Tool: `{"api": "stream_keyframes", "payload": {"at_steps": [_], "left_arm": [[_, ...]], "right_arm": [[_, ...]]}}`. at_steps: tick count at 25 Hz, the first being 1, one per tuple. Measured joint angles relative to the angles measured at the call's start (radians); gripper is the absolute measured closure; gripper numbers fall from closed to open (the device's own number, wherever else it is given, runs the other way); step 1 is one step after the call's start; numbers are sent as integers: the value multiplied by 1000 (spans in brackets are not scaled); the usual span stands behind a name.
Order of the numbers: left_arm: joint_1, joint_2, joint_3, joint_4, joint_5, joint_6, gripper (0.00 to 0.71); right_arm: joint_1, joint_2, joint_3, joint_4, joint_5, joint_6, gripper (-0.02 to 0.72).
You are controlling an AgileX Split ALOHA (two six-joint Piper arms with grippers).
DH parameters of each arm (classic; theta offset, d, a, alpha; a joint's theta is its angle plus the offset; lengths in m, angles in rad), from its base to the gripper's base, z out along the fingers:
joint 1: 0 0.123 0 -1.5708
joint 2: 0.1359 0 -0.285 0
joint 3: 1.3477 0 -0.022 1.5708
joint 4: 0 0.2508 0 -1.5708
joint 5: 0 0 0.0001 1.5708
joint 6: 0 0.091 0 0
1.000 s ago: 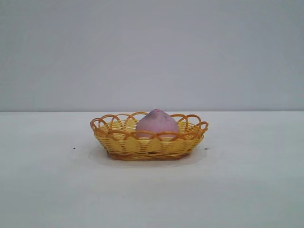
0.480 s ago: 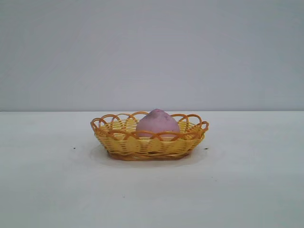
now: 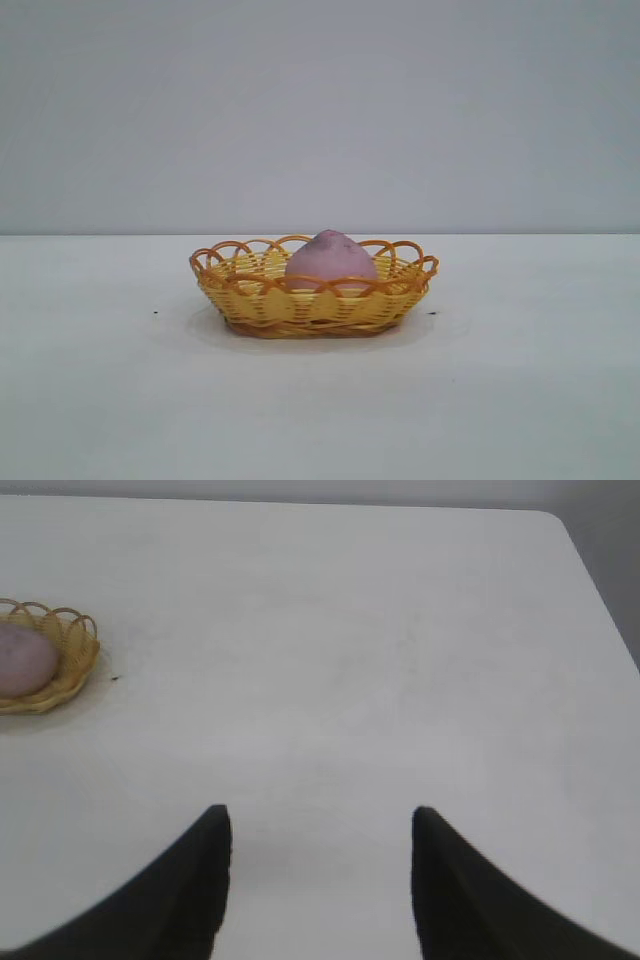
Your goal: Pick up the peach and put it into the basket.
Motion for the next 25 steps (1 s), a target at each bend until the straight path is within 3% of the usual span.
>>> {"api": "stream_keyframes", "payload": {"at_steps": [25], "left_arm": [[-14,0,0,0,0,0,280]], "right_arm": [[0,0,0,0,-2,0,355]]}}
